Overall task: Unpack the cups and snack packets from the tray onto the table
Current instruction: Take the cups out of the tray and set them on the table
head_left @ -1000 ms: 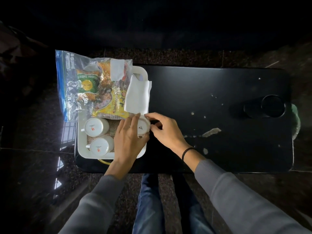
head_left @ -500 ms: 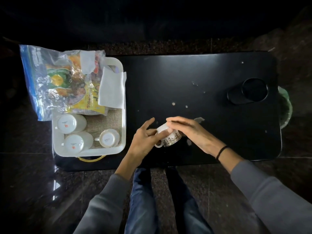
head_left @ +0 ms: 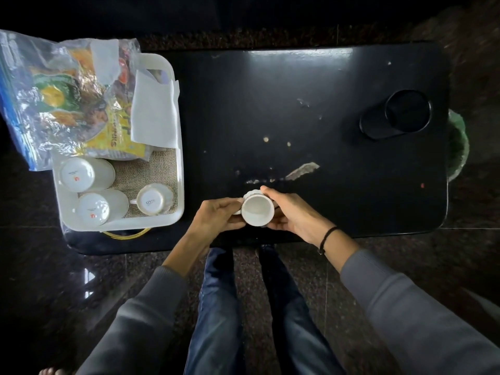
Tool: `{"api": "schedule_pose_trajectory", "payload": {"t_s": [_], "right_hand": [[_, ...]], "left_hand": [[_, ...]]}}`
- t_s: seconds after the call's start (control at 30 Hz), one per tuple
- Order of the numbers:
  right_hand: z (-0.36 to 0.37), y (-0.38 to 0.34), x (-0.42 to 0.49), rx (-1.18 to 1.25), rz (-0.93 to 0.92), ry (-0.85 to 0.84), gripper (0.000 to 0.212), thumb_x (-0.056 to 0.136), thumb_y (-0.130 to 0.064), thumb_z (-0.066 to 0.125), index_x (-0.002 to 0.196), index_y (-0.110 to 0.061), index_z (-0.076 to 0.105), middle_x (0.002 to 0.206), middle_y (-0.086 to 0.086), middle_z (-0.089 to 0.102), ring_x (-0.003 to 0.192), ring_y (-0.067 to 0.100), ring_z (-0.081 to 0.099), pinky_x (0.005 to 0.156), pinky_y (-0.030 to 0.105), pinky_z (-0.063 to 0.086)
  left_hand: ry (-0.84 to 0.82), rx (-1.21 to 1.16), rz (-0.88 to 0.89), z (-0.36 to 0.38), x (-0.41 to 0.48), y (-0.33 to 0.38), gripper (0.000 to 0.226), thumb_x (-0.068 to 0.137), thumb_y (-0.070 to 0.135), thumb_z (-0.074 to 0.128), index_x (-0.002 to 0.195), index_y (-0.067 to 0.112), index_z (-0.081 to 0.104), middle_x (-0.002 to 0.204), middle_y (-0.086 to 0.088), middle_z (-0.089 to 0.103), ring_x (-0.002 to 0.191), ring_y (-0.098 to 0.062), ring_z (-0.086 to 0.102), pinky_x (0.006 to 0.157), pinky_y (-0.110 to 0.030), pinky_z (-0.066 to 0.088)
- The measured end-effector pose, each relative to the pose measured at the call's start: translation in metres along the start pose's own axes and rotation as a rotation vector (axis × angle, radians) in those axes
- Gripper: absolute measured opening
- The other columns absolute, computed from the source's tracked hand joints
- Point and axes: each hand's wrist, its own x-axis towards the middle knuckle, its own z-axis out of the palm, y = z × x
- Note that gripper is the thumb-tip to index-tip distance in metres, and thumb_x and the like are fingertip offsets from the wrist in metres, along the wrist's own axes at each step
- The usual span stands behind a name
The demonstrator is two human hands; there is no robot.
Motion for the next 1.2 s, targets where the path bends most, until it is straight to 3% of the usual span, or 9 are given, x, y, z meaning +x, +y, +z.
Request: {"api": "schedule_pose_trajectory", "payload": {"t_s": [0.27, 0.43, 0.57, 0.7, 0.77, 0.83, 0.93, 1.07, 1.2], "right_hand": [[0.003, 0.004, 0.006, -0.01, 0.023, 0.002, 0.033, 0.098, -0.048, 0.06, 0.101, -0.019, 0.074, 0.097, 0.009, 0.07, 0.079, 0.021, 0.07, 0.051, 0.021, 0.056], [0.005, 0.007, 0.012, -0.078, 0.029, 0.043, 0.034, 0.099, -0.05, 0.057, 0.101, -0.02, 0.074, 0.096, 0.01, 0.072, 0.071, 0.019, 0.073, 0.052, 0.022, 0.057], [0.003, 0.007, 0.02, -0.155, 0.027, 0.09, 0.041, 0.097, -0.053, 0.057, 0.108, -0.017, 0.072, 0.102, 0.013, 0.073, 0.079, 0.022, 0.075, 0.058, 0.027, 0.06], [0.005, 0.005, 0.017, -0.514, -0.078, 0.332, 0.05, 0.092, -0.064, 0.054, 0.095, -0.016, 0.069, 0.092, 0.002, 0.071, 0.074, 0.019, 0.073, 0.064, 0.034, 0.061], [0.006, 0.002, 0.013, -0.645, -0.206, 0.437, 0.047, 0.094, -0.061, 0.052, 0.082, -0.017, 0.062, 0.084, -0.001, 0.065, 0.069, 0.014, 0.064, 0.053, 0.028, 0.045], [0.008, -0.003, 0.008, -0.665, -0.304, 0.488, 0.042, 0.097, -0.053, 0.055, 0.079, -0.016, 0.061, 0.078, -0.005, 0.061, 0.066, 0.007, 0.055, 0.05, 0.024, 0.035], [0.015, -0.013, 0.003, -0.695, -0.402, 0.507, 0.035, 0.099, -0.045, 0.057, 0.087, -0.013, 0.065, 0.074, -0.009, 0.059, 0.066, 0.001, 0.052, 0.05, 0.019, 0.033], [0.036, -0.027, -0.001, -0.777, -0.492, 0.495, 0.031, 0.099, -0.041, 0.059, 0.092, -0.012, 0.068, 0.077, -0.005, 0.064, 0.069, 0.01, 0.059, 0.05, 0.02, 0.036], [0.069, -0.037, -0.006, -0.846, -0.588, 0.43, 0.03, 0.099, -0.039, 0.059, 0.09, -0.012, 0.068, 0.08, -0.002, 0.067, 0.074, 0.016, 0.064, 0.055, 0.026, 0.048]], "left_hand": [[0.03, 0.052, -0.038, -0.004, 0.009, -0.001, 0.012, 0.095, 0.011, 0.069, 0.103, 0.009, 0.079, 0.104, -0.016, 0.079, 0.082, -0.022, 0.079, 0.066, -0.024, 0.064], [0.021, 0.065, -0.043, -0.004, 0.01, -0.004, 0.02, 0.097, 0.013, 0.067, 0.113, 0.003, 0.076, 0.106, -0.019, 0.078, 0.087, -0.028, 0.079, 0.069, -0.028, 0.065], [0.034, 0.07, -0.034, -0.004, 0.014, -0.009, 0.022, 0.098, 0.016, 0.066, 0.114, 0.004, 0.074, 0.106, -0.017, 0.077, 0.084, -0.027, 0.079, 0.07, -0.031, 0.065], [0.077, 0.176, 0.027, 0.0, 0.008, -0.007, 0.015, 0.101, 0.019, 0.059, 0.107, 0.012, 0.071, 0.099, -0.013, 0.074, 0.067, -0.017, 0.076, 0.057, -0.029, 0.062], [0.144, 0.347, 0.106, -0.001, 0.003, -0.005, 0.018, 0.103, 0.025, 0.055, 0.108, 0.013, 0.068, 0.089, -0.007, 0.072, 0.048, -0.006, 0.069, 0.043, -0.021, 0.054], [0.217, 0.533, 0.194, -0.002, -0.003, -0.002, 0.025, 0.104, 0.033, 0.052, 0.108, 0.014, 0.067, 0.082, -0.001, 0.07, 0.037, -0.003, 0.061, 0.041, -0.022, 0.05], [0.345, 0.678, 0.327, -0.008, -0.012, 0.007, 0.026, 0.103, 0.034, 0.053, 0.106, 0.016, 0.07, 0.096, 0.0, 0.075, 0.067, -0.019, 0.07, 0.068, -0.036, 0.058], [0.53, 0.755, 0.55, -0.02, -0.021, 0.019, 0.022, 0.099, 0.023, 0.059, 0.119, 0.016, 0.065, 0.11, 0.003, 0.073, 0.09, -0.021, 0.067, 0.071, -0.039, 0.056], [0.636, 0.93, 0.67, -0.046, -0.027, 0.021, 0.033, 0.096, 0.018, 0.062, 0.129, 0.011, 0.061, 0.12, -0.006, 0.066, 0.111, -0.027, 0.058, 0.088, -0.04, 0.047]]}}
